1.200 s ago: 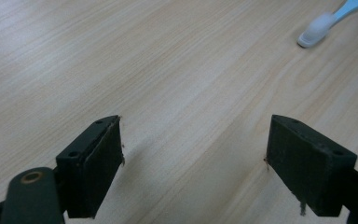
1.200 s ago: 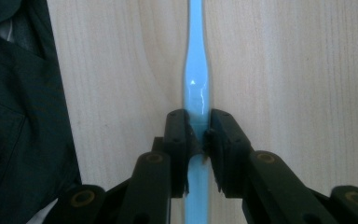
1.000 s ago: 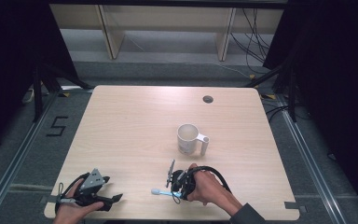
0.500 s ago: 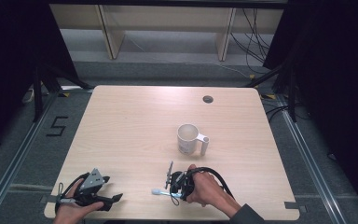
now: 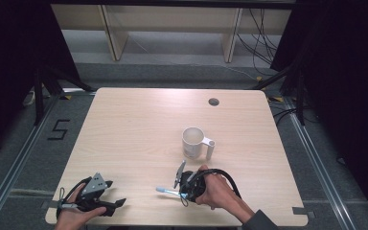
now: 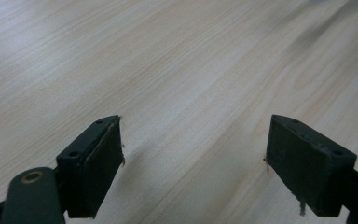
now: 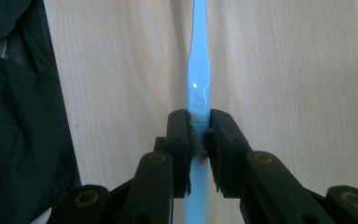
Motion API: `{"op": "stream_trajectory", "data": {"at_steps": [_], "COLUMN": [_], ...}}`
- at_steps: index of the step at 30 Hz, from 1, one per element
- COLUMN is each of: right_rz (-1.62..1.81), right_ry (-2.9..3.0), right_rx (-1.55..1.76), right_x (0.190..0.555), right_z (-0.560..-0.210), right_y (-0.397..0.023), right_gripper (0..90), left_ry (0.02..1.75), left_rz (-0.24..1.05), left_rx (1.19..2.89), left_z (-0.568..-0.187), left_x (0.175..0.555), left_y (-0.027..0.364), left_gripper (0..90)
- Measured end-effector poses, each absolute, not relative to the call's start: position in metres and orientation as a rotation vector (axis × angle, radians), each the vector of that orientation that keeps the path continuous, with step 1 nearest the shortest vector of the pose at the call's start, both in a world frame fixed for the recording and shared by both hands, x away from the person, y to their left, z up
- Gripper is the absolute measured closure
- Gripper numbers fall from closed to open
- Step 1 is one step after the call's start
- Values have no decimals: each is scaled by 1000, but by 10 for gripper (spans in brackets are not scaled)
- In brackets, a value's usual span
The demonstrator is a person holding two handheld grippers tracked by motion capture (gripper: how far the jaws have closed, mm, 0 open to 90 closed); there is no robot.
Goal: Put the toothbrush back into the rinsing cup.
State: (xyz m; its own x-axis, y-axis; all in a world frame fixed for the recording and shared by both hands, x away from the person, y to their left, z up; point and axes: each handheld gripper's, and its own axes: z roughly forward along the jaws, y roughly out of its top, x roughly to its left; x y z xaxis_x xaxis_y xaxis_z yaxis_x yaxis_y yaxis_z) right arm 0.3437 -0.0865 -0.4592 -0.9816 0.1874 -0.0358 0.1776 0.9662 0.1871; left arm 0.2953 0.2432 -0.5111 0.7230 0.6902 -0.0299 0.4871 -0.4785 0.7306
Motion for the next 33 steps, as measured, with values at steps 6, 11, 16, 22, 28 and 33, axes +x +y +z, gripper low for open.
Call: {"op": "stream_trajectory", "data": {"at_steps": [6,11,16,22,28,33], "right_rz": [337,433,564,677,751,840], "right_ry": [3056,3011,2983,2924,2857,2802], "right_rx": [329,377,461,445,469,496], "right_x": [345,348,350,353,355,357], "right_z": [-455,-448,-441,-438,-436,-434], "right_y": [-90,-93,-99,-106,-112,-119], "right_gripper": [788,789,788,788,788,789], "left_ry": [884,890,885,886,889,886], "left_rz": [344,345,344,350,348,347], "left_rx": [2176,2171,2174,2166,2170,2170], "left_z": [-511,-511,-510,-510,-510,-510], "left_x": [295,295,295,295,295,295], "left_y": [243,243,244,244,244,244], "left_gripper": [180,180,180,180,180,180]}}
